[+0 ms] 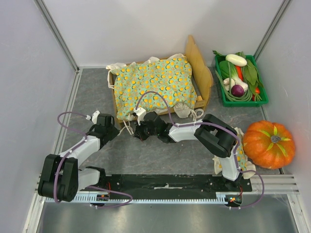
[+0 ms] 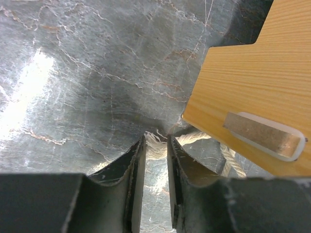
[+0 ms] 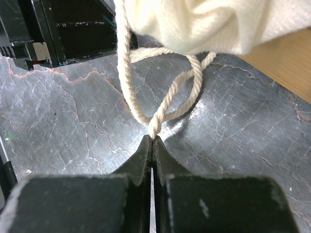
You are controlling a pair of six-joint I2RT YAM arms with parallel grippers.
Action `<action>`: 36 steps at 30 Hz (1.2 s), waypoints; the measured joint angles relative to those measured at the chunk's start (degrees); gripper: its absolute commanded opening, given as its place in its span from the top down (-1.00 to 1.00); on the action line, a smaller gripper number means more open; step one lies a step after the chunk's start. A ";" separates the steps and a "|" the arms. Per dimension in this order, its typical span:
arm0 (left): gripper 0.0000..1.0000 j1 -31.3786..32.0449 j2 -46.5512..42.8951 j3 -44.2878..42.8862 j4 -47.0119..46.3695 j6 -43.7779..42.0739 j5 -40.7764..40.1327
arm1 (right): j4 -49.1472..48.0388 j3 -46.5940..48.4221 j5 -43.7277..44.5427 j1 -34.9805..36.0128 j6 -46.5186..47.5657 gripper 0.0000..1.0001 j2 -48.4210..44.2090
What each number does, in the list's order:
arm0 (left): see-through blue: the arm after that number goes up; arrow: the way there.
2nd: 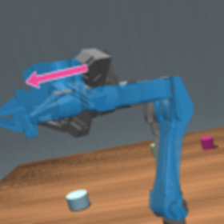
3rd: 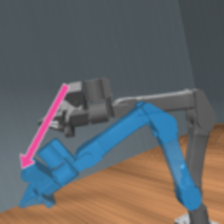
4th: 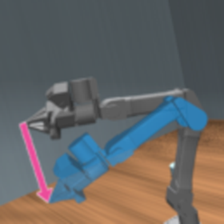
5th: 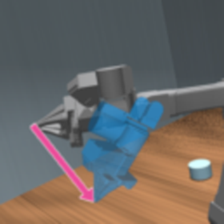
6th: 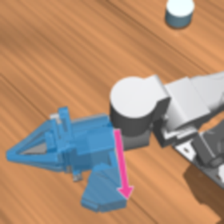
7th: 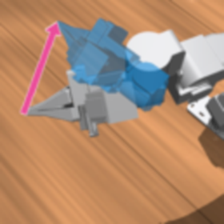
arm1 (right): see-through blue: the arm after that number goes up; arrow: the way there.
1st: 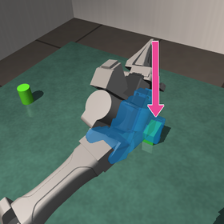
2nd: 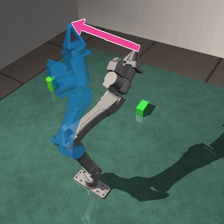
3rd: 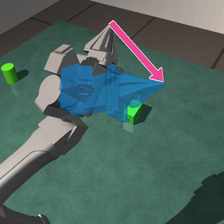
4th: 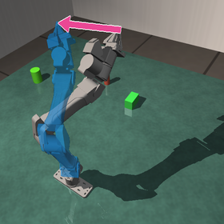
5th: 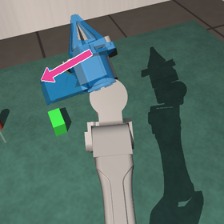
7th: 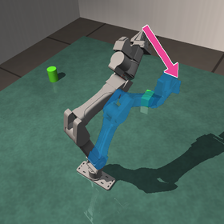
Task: Set up the pet bed
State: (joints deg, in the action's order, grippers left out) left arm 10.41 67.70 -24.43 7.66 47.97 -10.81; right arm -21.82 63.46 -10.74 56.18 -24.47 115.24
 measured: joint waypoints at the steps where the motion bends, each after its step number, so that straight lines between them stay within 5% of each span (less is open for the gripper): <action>1: 0.47 0.00 0.26 -0.09 -0.15 -0.02 0.17 | 0.00 -0.02 0.00 -0.02 0.00 1.00 0.00; 7: 0.97 -0.02 1.14 -0.28 -0.50 -0.24 0.94 | -0.02 -0.02 -0.22 -0.20 0.00 1.00 0.00; 21: 0.96 -0.90 -6.40 0.57 1.66 -2.10 2.51 | 0.61 -0.31 -0.04 -1.31 0.26 1.00 -2.14; 36: 0.96 -30.27 -16.09 -6.88 9.51 -9.29 13.14 | 5.57 -2.75 10.97 -5.29 1.75 1.00 -10.69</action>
State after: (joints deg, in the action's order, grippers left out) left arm -19.86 51.62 -31.31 17.17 38.68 2.33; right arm -16.25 60.71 0.23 50.89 -22.72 104.55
